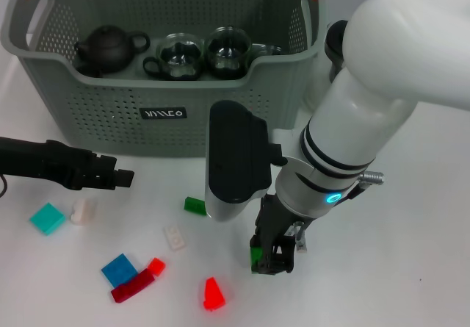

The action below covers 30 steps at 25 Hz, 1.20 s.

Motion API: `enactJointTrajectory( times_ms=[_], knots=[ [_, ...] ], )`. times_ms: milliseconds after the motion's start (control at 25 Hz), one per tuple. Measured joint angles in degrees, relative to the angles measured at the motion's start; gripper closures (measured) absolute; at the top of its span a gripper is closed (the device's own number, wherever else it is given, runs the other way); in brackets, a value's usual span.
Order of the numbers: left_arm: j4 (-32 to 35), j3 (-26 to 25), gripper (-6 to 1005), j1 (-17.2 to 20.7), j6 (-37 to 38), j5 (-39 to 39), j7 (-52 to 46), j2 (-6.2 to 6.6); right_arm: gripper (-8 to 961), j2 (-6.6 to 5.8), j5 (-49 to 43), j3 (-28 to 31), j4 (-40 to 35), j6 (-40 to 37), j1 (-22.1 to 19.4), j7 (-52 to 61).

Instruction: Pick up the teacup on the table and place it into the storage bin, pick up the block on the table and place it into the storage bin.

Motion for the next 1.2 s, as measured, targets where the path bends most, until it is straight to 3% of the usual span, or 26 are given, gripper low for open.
enactJointTrajectory(
  times_ms=[240,440,800,1000,1200],
  knots=[
    [0.0,0.0,432,0.1,-0.1,0.0,0.0,0.03,625,-0.21,-1.2,2.7,-2.3,-2.1,0.3,0.3],
    [0.0,0.0,432,0.1,-0.4,0.0,0.0,0.06,625,-0.26,-6.4,9.9,-10.9,-7.3,-0.1,1.3],
    [0.0,0.0,432,-0.2,-0.6,0.0,0.0,0.36,624,-0.37,-6.7,24.0,-23.7,-16.5,1.5,1.2],
    [0.0,0.0,432,-0.3,-0.6,0.0,0.0,0.38,624,-0.36,-8.9,28.1,-26.0,-15.6,2.6,1.1],
    [0.0,0.0,432,0.0,-0.7,0.0,0.0,0.35,624,-0.40,-10.3,29.5,-25.3,-7.6,2.6,0.8]
  ],
)
